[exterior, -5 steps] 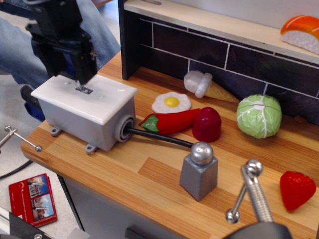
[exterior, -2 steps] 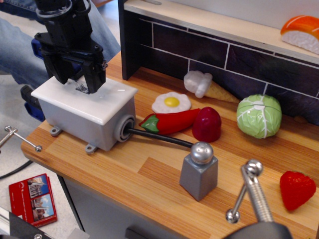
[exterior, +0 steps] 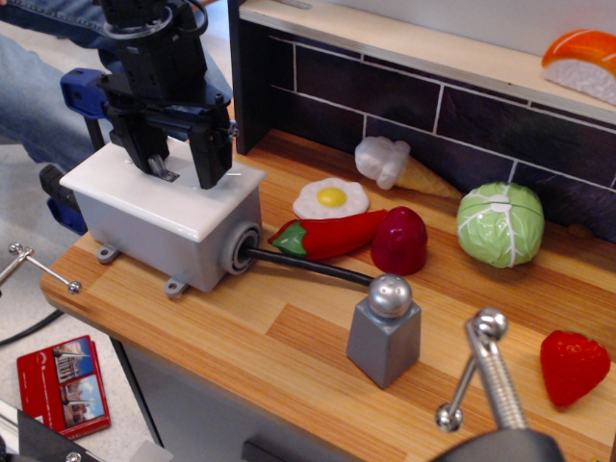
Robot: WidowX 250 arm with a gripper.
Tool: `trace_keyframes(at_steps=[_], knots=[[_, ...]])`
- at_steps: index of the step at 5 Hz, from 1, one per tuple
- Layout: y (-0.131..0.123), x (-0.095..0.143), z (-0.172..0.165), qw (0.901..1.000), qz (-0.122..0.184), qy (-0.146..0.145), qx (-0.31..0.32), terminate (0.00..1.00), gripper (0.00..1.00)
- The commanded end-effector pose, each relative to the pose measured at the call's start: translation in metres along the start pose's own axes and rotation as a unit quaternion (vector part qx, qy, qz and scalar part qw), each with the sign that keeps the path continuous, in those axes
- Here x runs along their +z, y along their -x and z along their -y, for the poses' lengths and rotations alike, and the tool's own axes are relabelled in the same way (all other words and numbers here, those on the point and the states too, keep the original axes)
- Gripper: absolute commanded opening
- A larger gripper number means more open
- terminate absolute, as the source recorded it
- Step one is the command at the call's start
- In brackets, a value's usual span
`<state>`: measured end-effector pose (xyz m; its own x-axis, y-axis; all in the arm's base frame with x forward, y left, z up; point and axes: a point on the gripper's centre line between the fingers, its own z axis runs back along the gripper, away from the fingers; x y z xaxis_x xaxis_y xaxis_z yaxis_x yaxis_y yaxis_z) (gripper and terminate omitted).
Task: Move light switch to the right
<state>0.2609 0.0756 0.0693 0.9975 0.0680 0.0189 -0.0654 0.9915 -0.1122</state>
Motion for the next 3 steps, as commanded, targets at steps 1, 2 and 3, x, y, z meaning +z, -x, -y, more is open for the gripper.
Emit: trace_keyframes(at_steps=[1,2,3], knots=[[-0.002,-0.011,0.017,0.9999,-0.009,0.005,0.008,0.00,1.00],[-0.001,-0.004,0.018,0.9998,0.000,0.017,0.011,0.00,1.00],[-0.006,0.003,0.014,0.9996,-0.016,0.019,0.016,1.00,1.00]])
